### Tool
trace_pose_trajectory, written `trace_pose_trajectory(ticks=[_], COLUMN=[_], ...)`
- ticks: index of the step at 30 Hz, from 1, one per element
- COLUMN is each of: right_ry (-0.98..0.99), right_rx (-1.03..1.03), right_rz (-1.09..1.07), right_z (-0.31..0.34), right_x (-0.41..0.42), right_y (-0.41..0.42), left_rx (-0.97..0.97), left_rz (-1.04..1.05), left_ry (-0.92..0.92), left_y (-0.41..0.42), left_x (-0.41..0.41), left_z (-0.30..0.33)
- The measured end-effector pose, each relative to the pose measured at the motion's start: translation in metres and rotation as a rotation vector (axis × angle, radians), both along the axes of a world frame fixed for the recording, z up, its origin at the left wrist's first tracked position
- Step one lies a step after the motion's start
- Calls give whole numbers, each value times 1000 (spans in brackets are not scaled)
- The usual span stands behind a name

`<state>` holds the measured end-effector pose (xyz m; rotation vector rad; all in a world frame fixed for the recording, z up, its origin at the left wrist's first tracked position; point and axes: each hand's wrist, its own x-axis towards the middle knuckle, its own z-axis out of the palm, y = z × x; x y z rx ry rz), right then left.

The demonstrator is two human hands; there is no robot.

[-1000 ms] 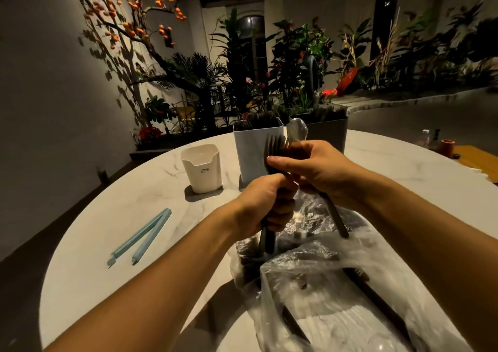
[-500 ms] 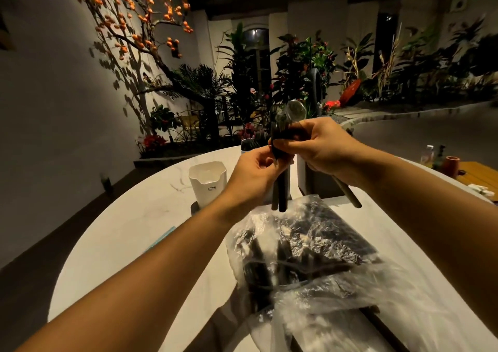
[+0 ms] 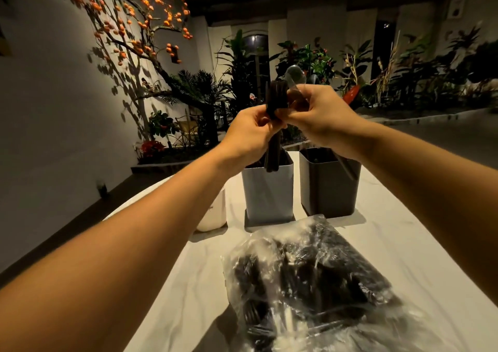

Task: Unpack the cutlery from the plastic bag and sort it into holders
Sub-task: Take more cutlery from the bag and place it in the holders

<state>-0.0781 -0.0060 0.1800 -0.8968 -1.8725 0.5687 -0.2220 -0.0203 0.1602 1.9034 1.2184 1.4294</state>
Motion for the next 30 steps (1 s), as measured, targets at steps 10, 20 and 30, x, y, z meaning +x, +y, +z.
trace_pose_trajectory(ticks=[10, 20, 30], right_ry=[-25, -88, -421], right_rx=[33, -13, -46], right_rz=[-62, -225, -378], right_z=[7, -16, -35], right_x=[3, 1, -15], right_y=[36, 83, 102], left_rx=[-7, -66, -153], left_rz=[-25, -70, 88], left_ry=[-39, 159, 439], left_y=[40, 90, 112], left_x=[2, -8, -9], left_z=[6, -18, -38])
